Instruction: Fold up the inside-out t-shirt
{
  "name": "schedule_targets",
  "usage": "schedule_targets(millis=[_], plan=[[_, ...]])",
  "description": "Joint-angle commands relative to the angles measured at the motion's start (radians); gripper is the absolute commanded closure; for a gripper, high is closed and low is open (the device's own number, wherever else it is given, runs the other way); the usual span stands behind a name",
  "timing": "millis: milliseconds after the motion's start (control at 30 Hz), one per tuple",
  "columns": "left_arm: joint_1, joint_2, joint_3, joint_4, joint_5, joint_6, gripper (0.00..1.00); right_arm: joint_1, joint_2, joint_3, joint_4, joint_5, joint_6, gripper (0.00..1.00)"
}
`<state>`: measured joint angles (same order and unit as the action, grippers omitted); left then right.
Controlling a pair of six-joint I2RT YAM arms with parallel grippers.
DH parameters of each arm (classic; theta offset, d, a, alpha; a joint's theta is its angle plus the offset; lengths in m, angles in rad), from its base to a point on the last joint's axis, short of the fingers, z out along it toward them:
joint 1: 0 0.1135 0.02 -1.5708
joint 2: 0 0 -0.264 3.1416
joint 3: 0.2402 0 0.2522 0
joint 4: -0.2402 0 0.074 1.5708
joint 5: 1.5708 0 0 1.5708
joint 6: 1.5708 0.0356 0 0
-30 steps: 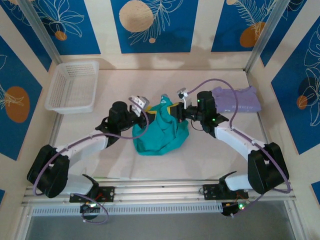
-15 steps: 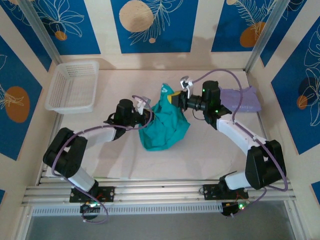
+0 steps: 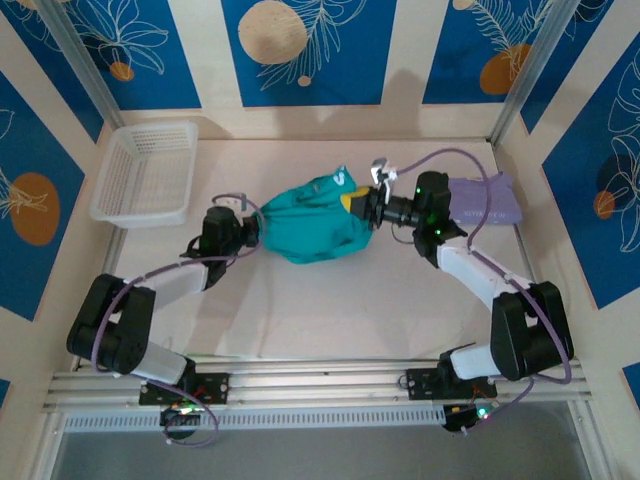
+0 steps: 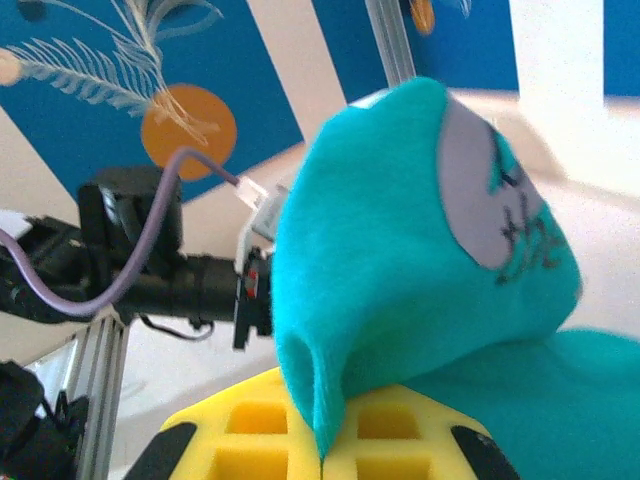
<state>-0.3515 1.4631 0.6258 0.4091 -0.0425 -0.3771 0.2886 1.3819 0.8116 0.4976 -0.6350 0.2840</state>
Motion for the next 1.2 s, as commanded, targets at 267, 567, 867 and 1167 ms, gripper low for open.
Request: schedule_targets(millis=[267, 567, 867, 1167], plan=[[-0.074, -0.189, -0.083, -0.133, -0.017, 0.055, 0.5, 0.095, -0.039, -0.29, 0.019, 0.131, -0.002, 1.0], [-0.216, 0.01, 0.194, -0.33, 0.2, 0.257, 0.4, 0.099, -0.117, -0.322, -0.034, 0.166, -0.038, 1.0], [-0.234, 0.253, 0.416, -0.46, 0.197, 0.323, 0.58, 0.093, -0.144, -0.3, -0.061, 0.172, -0.055, 1.0], [-0.117, 0.104, 0.485, -0.269, 0.372, 0.13, 1.0, 0.037, -0.273, -0.198, -0.082, 0.191, -0.069, 1.0]])
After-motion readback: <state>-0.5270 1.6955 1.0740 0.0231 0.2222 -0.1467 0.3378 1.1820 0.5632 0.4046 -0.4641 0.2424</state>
